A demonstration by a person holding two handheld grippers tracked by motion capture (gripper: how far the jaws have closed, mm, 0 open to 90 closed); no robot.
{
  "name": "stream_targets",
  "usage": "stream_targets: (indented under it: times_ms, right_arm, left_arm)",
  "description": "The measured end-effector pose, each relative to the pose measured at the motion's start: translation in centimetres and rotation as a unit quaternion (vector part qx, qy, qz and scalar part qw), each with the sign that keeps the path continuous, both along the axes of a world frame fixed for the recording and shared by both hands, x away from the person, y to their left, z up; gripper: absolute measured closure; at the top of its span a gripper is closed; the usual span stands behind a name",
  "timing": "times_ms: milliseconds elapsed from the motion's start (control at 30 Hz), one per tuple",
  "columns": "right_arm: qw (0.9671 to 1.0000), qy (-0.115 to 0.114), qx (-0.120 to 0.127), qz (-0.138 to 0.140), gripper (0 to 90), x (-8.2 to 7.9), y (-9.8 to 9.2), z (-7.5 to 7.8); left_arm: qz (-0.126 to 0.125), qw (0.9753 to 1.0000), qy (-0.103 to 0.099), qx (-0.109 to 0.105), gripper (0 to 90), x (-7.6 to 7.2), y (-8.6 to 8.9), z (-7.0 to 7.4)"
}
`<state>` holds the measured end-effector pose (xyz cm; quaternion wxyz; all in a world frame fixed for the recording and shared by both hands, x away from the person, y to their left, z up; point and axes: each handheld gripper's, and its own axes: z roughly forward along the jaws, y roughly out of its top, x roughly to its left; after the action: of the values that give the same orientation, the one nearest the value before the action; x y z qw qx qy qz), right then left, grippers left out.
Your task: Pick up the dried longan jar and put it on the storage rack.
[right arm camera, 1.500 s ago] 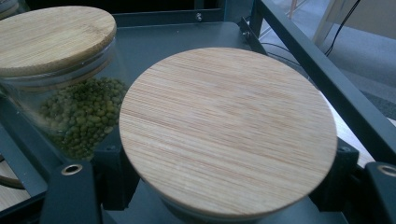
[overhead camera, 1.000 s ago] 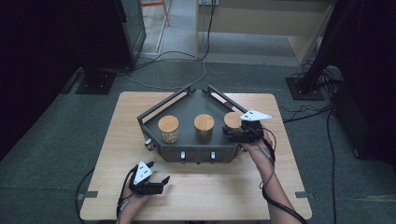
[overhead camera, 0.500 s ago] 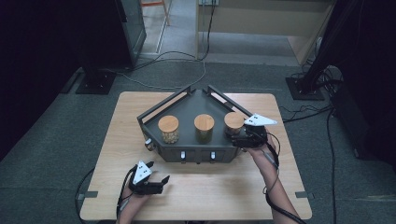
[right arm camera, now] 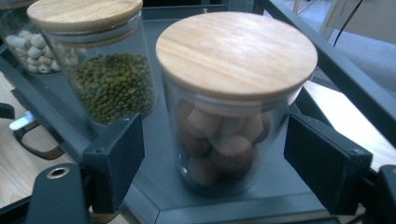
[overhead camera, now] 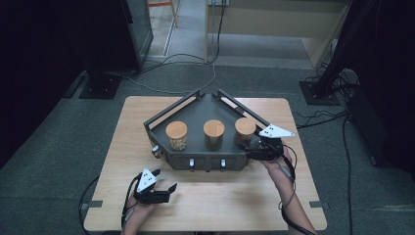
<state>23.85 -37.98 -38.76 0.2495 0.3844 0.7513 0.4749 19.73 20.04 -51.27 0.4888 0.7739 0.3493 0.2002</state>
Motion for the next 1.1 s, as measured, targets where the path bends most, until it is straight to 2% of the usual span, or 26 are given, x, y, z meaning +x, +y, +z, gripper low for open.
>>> stream_targets:
  times_ms: [300, 433, 667, 800, 1100]
  right_arm:
    - [1.0, -0.004, 0.004, 0.004, 20.1, -1.0, -0.1, -0.3]
    - [0.9999, -0.008, -0.003, 0.005, 20.1, -1.5, 0.0, -0.4]
    - [0.9998, -0.012, 0.008, 0.012, 20.2, -2.3, -0.4, -0.9]
    - [0.9997, -0.016, 0.009, 0.015, 20.2, -2.7, -0.7, -1.1]
    - [0.9996, -0.019, 0.009, 0.017, 20.2, -3.6, -0.9, -1.6]
  left_arm:
    - [-0.001, 1.0, -0.002, 0.001, 10.8, -0.1, 0.0, 0.0]
    - [-0.001, 1.0, -0.003, 0.0, 10.8, -0.1, 0.0, 0.0]
    - [-0.003, 1.0, -0.003, 0.0, 10.8, -0.1, 0.0, -0.1]
    - [-0.004, 1.0, -0.005, 0.007, 10.8, -0.1, -0.2, 0.0]
    - [-0.003, 1.0, -0.004, 0.005, 10.8, -0.1, -0.1, 0.0]
